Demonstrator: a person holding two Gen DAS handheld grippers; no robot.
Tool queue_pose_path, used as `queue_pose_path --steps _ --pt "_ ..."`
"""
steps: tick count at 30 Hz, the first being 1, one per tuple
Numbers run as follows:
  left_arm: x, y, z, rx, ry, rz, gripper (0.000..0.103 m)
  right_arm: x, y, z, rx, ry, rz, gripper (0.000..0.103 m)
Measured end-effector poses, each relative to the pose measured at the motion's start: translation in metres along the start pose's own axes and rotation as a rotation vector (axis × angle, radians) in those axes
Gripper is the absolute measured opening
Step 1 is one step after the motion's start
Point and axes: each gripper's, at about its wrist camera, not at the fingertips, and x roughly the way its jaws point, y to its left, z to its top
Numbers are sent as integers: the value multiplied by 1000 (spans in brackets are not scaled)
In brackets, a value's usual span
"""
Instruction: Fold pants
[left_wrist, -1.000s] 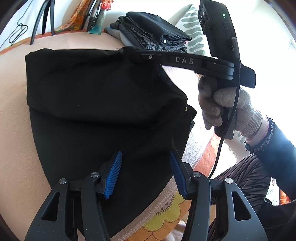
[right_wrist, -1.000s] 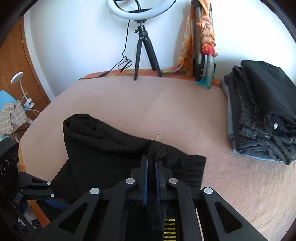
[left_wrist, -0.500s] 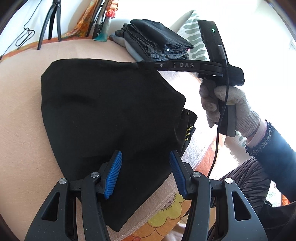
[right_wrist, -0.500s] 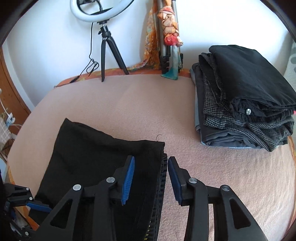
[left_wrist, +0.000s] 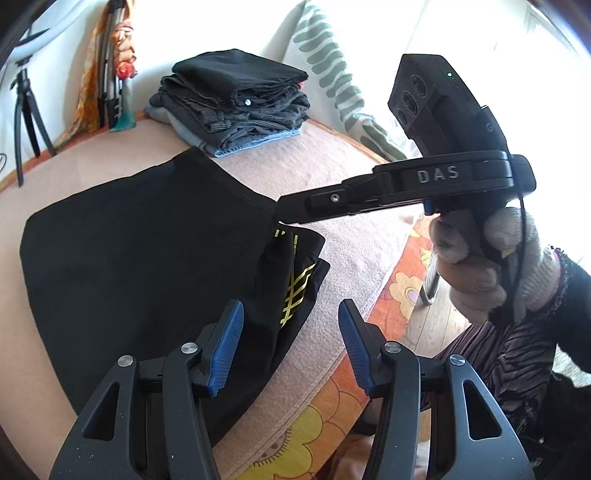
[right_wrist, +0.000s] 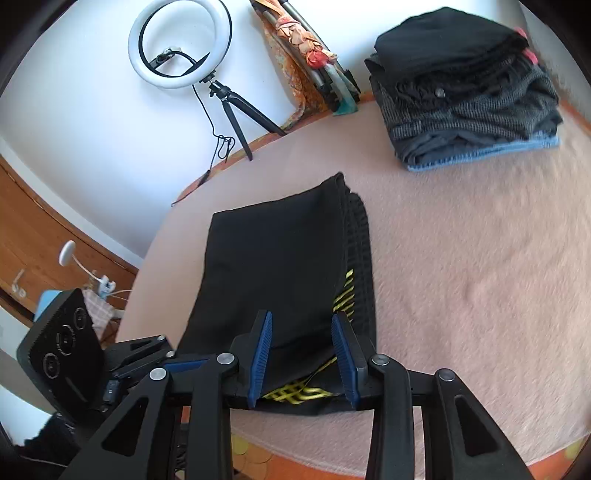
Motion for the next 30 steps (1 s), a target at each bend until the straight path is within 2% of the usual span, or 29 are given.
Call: queue_pose_path --steps 2,6,10,12,16,18,20,21,23,26,28,30 --pt "10 8 -1 -15 28 27 52 3 -6 -12 75 8 63 37" --pt "24 34 -5 -73 57 88 51 19 -20 -22 192 40 110 38" --pt "18 53 -5 -166 32 68 51 28 -30 -24 257 76 84 35" --pt "17 57 -7 -179 33 66 51 29 -28 -23 267 73 97 40" --pt "20 59 -7 -192 32 57 51 42 -20 -21 249 78 101 41" --pt "18 59 -9 -198 32 51 51 53 -14 -19 219 78 72 40" --pt "19 60 -8 -202 32 44 51 60 -8 -17 195 65 51 31" --pt "17 61 -8 -208 30 38 51 61 -6 -15 192 60 53 16" --pt "12 65 -9 -235 20 24 51 57 -2 -11 192 47 90 6" --pt "-7 70 -6 -275 -27 -23 51 37 12 -3 179 -11 121 2" --pt "-24 72 -4 -275 -74 -27 51 20 20 0 187 -48 162 2" --pt "-37 77 -2 -294 -110 -21 51 6 26 2 182 -73 156 3"
